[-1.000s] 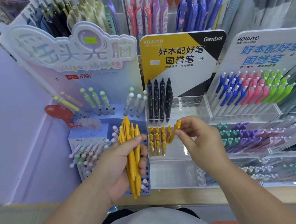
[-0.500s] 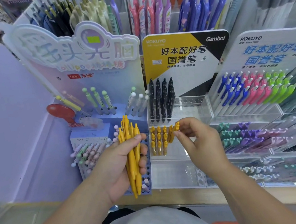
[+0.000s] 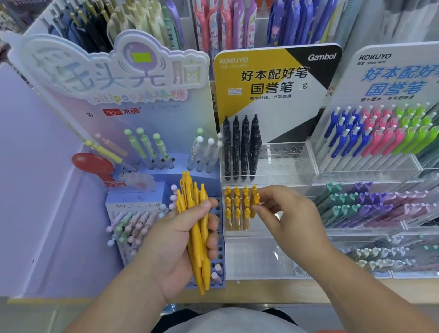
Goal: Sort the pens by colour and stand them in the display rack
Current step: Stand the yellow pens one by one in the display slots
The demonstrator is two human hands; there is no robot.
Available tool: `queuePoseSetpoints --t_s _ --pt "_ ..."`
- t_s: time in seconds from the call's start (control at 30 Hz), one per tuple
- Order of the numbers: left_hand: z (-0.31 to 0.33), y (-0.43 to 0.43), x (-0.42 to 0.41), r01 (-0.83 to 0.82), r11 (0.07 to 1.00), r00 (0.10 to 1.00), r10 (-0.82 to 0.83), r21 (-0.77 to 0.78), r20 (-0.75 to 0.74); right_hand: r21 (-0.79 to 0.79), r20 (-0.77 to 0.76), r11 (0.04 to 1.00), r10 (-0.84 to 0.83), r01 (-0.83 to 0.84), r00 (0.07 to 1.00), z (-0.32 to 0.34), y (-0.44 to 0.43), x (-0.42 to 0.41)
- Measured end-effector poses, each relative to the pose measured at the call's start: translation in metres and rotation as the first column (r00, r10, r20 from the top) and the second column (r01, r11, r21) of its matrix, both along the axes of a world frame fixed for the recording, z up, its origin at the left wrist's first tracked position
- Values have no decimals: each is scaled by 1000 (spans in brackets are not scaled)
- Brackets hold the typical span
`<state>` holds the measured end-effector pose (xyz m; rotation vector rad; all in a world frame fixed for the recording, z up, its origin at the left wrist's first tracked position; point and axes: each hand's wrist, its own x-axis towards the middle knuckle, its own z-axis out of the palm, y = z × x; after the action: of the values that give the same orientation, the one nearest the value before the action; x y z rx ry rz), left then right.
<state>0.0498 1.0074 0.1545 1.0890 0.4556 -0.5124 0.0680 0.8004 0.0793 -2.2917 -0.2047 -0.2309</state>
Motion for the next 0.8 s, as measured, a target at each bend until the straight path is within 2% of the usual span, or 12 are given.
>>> queuePoseSetpoints --t_s 0.1,0.37,0.5,0.57,0.67,0.73,0.8 --pt "0 0 -1 5 1000 1000 -5 -4 0 -55 -19 998 -4 3 1000 -7 2 -1" --pt "3 0 -1 35 999 999 -35 -5 15 -36 -86 998 -55 52 995 0 2 -3" --pt "6 2 -2 130 991 990 -129 -23 64 241 -117 961 -110 135 987 28 4 -5" --pt "9 1 -2 203 979 976 -201 -15 84 435 -208 896 2 91 978 49 12 -4" --pt "14 -4 -2 309 951 943 -309 21 120 711 -322 702 267 46 908 71 23 -4" --pt "16 -7 -3 337 941 932 -338 31 130 778 -322 627 341 41 883 75 27 -4" --pt "15 -7 -2 336 941 932 -339 39 132 802 -322 594 356 53 877 75 27 -4"
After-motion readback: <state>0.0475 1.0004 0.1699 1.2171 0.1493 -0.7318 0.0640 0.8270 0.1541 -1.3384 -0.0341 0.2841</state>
